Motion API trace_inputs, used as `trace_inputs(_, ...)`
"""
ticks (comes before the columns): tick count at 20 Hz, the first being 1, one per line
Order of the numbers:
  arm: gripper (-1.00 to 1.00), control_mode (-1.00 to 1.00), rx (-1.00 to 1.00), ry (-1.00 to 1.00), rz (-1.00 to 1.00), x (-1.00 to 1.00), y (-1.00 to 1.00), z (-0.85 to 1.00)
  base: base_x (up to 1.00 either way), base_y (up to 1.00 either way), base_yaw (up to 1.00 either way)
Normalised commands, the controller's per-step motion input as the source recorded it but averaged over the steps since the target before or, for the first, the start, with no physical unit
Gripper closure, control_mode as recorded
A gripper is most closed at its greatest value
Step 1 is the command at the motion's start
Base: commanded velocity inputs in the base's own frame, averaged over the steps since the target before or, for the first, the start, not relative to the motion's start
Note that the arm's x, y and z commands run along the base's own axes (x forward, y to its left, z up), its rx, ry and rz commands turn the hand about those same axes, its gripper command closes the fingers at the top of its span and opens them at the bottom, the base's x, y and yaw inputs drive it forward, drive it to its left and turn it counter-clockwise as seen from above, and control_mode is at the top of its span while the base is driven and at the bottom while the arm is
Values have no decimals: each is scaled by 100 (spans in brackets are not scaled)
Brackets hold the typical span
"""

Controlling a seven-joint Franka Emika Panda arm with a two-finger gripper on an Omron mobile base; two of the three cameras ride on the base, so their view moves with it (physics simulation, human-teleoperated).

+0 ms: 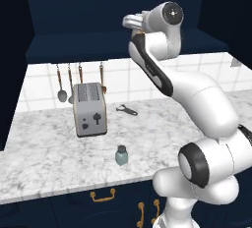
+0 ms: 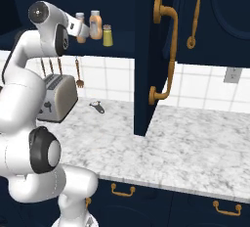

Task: Put the shaker and condiment bottle from the counter next to their counterparts in the cabinet.

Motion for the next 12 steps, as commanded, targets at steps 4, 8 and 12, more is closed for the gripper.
trace_inputs(4,-100,-100,0,0,0,-33,0,0,0,0,0)
trace_inputs(8,-100,-100,0,0,0,-27,0,0,0,0,0)
trace_inputs(12,-100,-100,0,0,0,-28,0,0,0,0,0)
